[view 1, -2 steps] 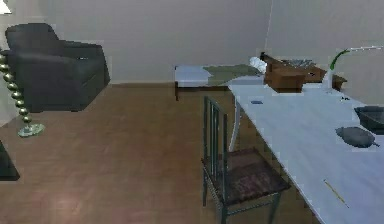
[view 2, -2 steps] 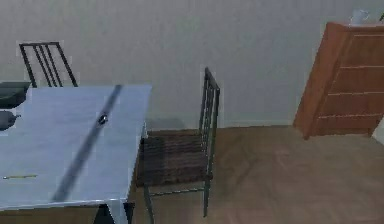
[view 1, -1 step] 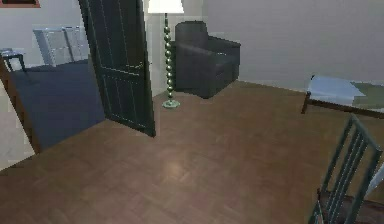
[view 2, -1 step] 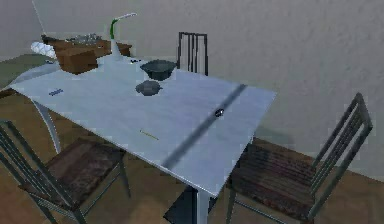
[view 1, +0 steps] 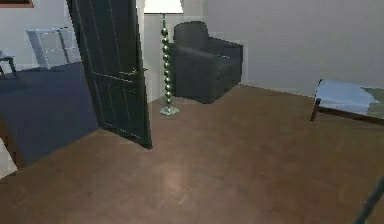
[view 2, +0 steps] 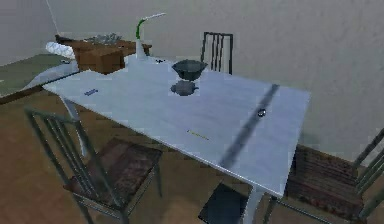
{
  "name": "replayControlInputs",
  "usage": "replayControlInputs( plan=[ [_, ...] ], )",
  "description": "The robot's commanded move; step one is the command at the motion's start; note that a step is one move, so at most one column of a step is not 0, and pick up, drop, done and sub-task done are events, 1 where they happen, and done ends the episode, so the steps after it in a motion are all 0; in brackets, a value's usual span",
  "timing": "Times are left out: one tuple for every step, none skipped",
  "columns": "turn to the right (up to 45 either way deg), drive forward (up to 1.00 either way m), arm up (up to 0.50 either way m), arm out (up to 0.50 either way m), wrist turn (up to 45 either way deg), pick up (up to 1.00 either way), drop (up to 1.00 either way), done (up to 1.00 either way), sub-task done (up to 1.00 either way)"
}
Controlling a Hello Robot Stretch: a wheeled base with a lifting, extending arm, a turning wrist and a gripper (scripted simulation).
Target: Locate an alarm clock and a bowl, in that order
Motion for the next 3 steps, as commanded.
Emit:
replayControlInputs(
  plan=[
    [45.0,0.00,0.00,0.00,0.0,0.00,0.00,0.00,0.00],
    [45.0,0.00,0.00,0.00,0.0,0.00,0.00,0.00,0.00],
    [0.0,0.00,0.00,0.00,0.0,0.00,0.00,1.00,0.00]
  ],
)
